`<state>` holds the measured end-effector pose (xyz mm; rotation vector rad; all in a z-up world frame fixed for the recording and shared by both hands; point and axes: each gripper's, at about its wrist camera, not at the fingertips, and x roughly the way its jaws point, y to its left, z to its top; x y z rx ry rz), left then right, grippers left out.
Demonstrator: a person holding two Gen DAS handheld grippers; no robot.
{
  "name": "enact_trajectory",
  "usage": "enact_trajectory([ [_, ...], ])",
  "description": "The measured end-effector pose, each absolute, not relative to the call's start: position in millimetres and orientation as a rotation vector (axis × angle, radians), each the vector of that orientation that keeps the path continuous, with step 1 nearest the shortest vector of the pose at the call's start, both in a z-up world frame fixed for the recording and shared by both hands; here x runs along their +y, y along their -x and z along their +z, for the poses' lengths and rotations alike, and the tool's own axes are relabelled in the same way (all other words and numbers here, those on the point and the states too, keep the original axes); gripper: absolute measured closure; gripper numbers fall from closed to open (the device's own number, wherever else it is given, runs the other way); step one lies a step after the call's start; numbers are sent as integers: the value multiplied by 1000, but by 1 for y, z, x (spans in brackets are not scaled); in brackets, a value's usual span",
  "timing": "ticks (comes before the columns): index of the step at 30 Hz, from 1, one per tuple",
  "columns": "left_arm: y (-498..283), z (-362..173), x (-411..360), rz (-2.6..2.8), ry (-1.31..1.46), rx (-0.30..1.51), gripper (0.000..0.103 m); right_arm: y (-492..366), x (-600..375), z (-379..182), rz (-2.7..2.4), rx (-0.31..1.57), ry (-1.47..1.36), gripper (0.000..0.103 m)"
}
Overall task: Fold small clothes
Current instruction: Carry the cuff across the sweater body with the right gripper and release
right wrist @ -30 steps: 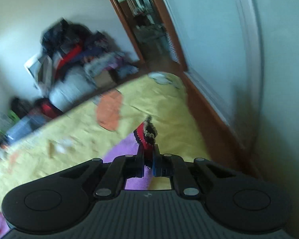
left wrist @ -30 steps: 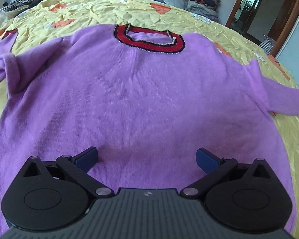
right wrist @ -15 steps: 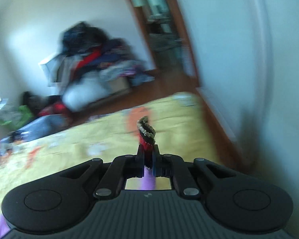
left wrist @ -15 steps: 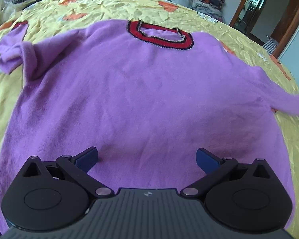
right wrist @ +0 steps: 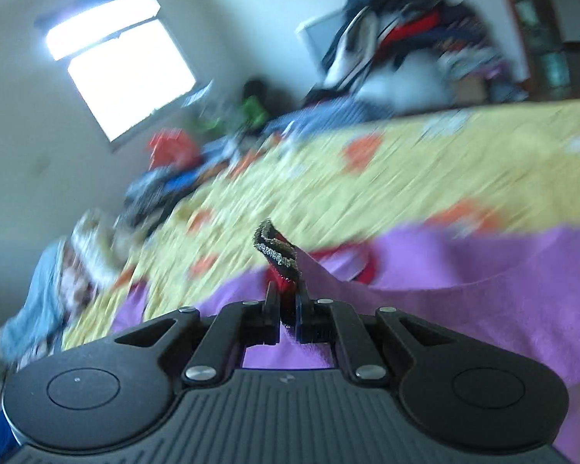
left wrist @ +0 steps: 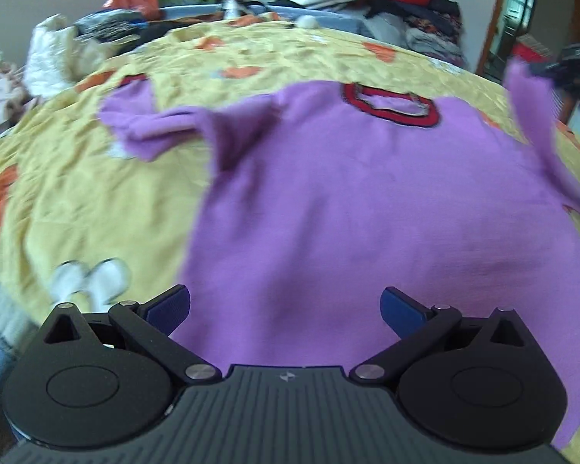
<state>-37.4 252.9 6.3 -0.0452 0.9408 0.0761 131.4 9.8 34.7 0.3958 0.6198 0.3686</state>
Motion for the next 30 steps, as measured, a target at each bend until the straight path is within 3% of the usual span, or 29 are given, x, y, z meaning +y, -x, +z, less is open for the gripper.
enact_trajectory([
  [6, 47, 10, 296, 144, 97, 953, 0, -145, 98, -12, 405, 700, -338, 97],
  [23, 43, -6, 302, 172, 109, 982, 0, -151, 163, -46, 491, 778, -270, 97],
  [25, 41, -8, 299, 169, 107, 989, 0, -149, 175, -47, 477, 779, -201, 92],
  [27, 39, -9, 296, 165, 101, 997, 0, -152, 181, -52, 505, 838, -188, 62],
  [28, 38, -9, 294, 165, 95, 997, 0, -148, 178, -50, 532, 825, -192, 53],
  [29, 36, -9, 293, 164, 90, 997, 0, -142, 174, -45, 532, 815, -189, 35],
  [30, 35, -8, 292, 161, 84, 994, 0, -134, 166, -37, 535, 793, -188, 31],
])
